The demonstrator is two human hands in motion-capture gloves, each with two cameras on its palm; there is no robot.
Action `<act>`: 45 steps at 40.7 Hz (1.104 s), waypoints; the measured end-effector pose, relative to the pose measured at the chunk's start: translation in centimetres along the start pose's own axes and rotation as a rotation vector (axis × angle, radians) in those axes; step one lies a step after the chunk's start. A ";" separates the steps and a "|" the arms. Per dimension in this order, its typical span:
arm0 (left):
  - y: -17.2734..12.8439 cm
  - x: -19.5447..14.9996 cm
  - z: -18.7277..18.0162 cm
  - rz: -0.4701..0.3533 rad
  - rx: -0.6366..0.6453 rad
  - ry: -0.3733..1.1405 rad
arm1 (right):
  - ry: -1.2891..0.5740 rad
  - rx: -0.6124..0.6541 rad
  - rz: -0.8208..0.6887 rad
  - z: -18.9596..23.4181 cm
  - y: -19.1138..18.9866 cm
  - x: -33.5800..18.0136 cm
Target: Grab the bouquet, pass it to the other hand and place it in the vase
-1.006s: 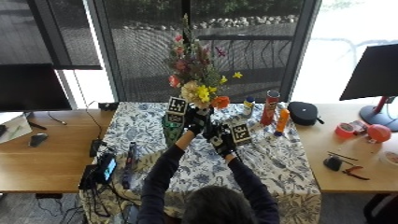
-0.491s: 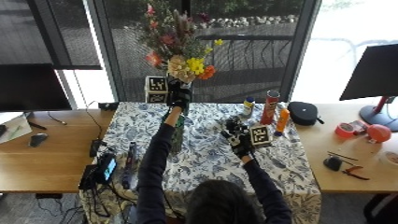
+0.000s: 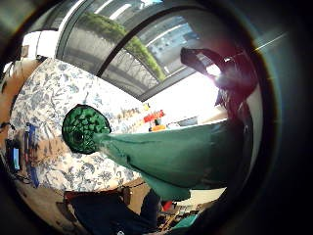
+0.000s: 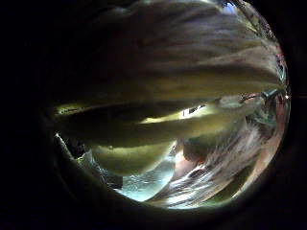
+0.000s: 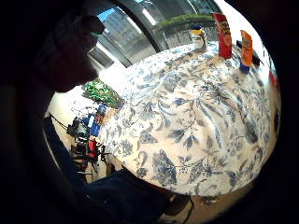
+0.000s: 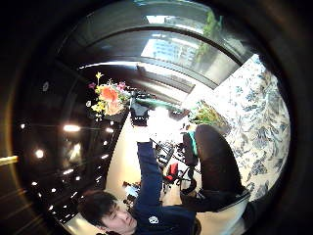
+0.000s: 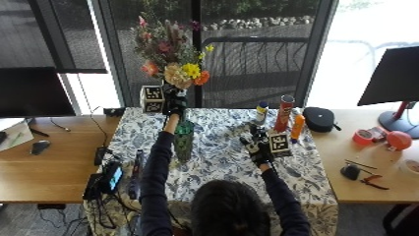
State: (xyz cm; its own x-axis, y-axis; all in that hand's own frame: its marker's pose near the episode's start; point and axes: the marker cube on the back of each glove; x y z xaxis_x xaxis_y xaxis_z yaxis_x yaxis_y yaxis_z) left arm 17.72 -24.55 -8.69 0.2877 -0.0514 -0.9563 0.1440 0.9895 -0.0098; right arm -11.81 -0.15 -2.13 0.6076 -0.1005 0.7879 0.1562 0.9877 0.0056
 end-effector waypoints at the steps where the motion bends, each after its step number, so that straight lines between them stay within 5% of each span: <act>1: -0.1 -0.8 -0.1 -0.053 0.001 -0.018 | 0.003 -0.002 -0.004 0.2 -0.1 0.3; 18: -0.1 -8.9 -0.8 -0.166 -0.122 -0.070 | 0.010 -0.023 0.039 1.2 0.8 0.9; 24: 2.4 -13.7 -1.9 -0.203 -0.331 -0.018 | -0.059 -0.031 -0.129 1.6 0.1 2.8; 30: 7.5 -18.8 -5.3 -0.203 -0.552 -0.130 | -0.078 -0.033 -0.093 1.3 0.6 3.2; 35: 8.4 -22.7 -7.3 -0.060 -0.527 -0.239 | -0.101 -0.054 -0.084 1.0 1.1 3.3; 38: 7.6 -24.6 -8.6 -0.036 -0.426 -0.328 | -0.041 -0.050 0.059 0.6 1.5 4.6; 45: 7.7 -22.5 -9.8 -0.174 -0.447 -0.329 | 0.019 -0.026 0.087 -0.2 1.3 5.3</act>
State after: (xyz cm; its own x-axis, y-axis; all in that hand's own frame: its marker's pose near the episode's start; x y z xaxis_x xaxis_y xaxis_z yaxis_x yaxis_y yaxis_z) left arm 3.13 -14.44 9.88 0.5848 -0.1867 -0.7894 -0.1774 0.9201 -0.3491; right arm -8.21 0.57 1.92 0.6345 -0.0170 0.7728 0.1224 0.9893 -0.0788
